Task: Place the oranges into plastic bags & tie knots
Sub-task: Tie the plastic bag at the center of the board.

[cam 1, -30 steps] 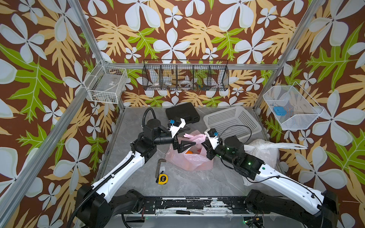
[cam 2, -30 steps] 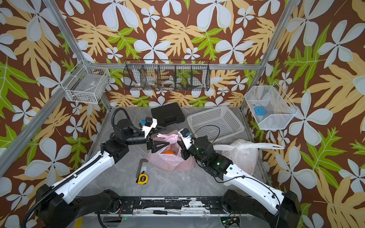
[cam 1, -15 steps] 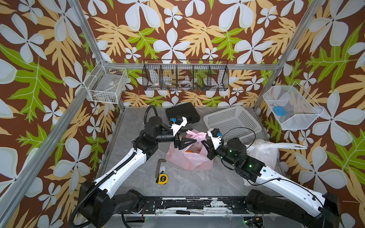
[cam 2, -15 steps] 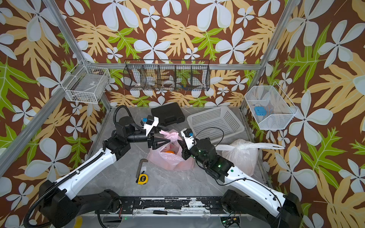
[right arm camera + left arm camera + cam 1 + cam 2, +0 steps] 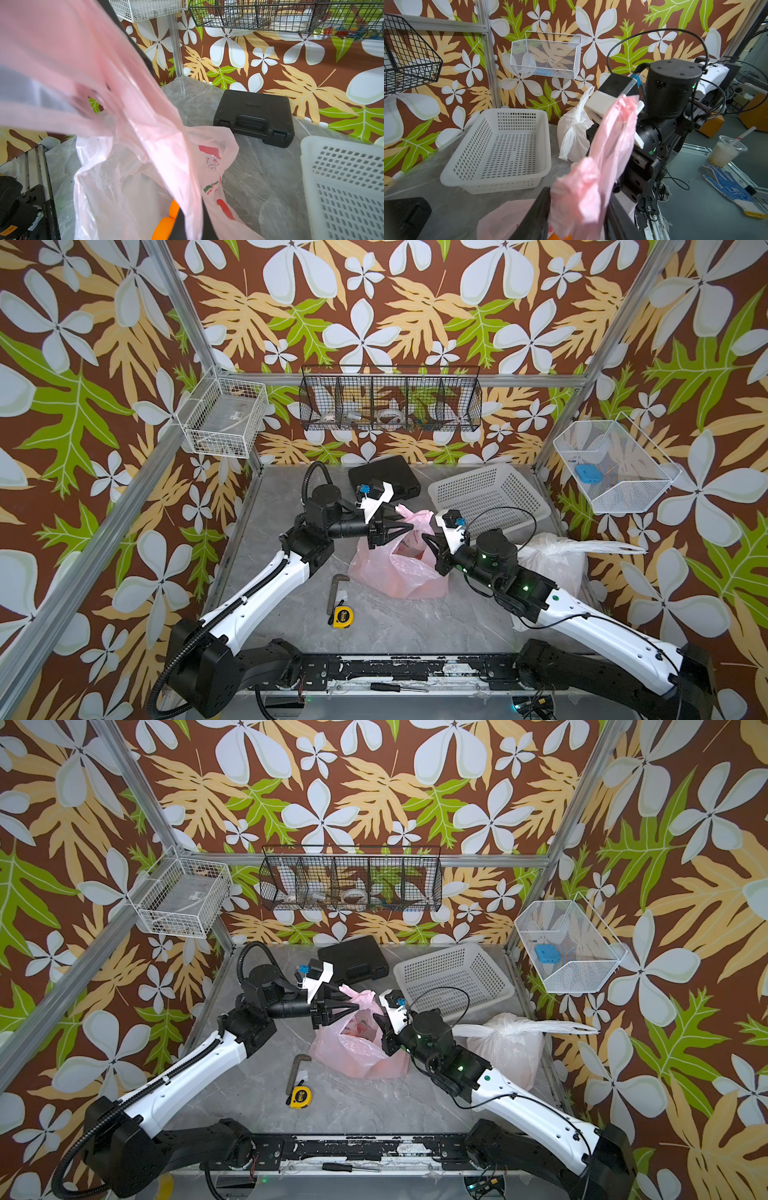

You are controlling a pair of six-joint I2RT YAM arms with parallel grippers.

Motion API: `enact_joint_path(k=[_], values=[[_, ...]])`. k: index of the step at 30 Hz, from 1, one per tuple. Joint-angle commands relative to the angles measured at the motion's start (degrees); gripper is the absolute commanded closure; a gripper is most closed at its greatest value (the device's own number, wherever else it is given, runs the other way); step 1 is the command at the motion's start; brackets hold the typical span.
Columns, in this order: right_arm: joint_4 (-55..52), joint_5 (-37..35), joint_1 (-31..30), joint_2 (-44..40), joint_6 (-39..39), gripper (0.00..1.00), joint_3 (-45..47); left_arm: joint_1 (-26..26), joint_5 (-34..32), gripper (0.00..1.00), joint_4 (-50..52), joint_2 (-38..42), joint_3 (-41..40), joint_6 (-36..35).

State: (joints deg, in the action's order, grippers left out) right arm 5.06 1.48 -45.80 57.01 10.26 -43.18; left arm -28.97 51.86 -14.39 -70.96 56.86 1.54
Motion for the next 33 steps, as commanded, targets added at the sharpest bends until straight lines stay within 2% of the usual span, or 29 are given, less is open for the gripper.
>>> enact_joint_path(k=[1,3,4,5,6,8,10,12,15,23,28,33], values=[[0.83,-0.33,-0.01,0.07,-0.15,1.00,-0.35,-0.29,1.38,0.68,-3.01,0.10,-0.23,0.74],[0.88,-0.33,-0.03,0.03,-0.15,1.00,-0.33,-0.34,0.98,0.70,-3.01,0.19,-0.38,0.74],[0.92,-0.18,-0.02,0.05,-0.16,1.00,-0.25,-0.30,0.65,0.63,-2.96,0.36,-0.47,0.74],[1.06,0.06,-0.01,0.03,-0.24,1.00,-0.24,-0.30,0.11,0.50,-2.92,0.42,-0.51,0.82],[0.92,0.10,0.01,-0.06,-0.29,1.00,-0.20,-0.30,-0.75,0.42,-2.92,0.46,-0.56,0.90],[1.00,0.24,0.00,-0.15,-0.25,1.00,-0.20,-0.30,-1.96,0.20,-2.71,0.39,-0.38,1.01],[1.01,0.38,-0.05,-0.23,-0.26,1.00,-0.15,-0.31,-3.22,0.11,-2.27,0.37,-0.12,0.92],[1.18,0.57,-0.04,-0.17,-0.31,1.00,-0.18,-0.29,-3.35,0.10,-2.09,0.17,0.03,0.92],[1.13,0.71,-0.08,-0.16,-0.31,1.00,-0.15,-0.30,-2.88,0.10,-2.22,-0.06,0.27,1.27],[0.98,0.61,-0.04,0.20,-0.15,1.00,-0.51,-0.30,-0.71,0.39,-4.64,-0.57,-0.08,3.38],[0.98,0.82,-0.04,0.61,-0.15,1.00,-0.62,-0.30,0.00,0.43,-6.03,-0.50,-0.35,4.45],[1.27,1.40,-0.07,0.86,-0.15,1.00,-0.79,-0.30,0.17,0.53,-6.51,-1.01,-0.35,5.27]])
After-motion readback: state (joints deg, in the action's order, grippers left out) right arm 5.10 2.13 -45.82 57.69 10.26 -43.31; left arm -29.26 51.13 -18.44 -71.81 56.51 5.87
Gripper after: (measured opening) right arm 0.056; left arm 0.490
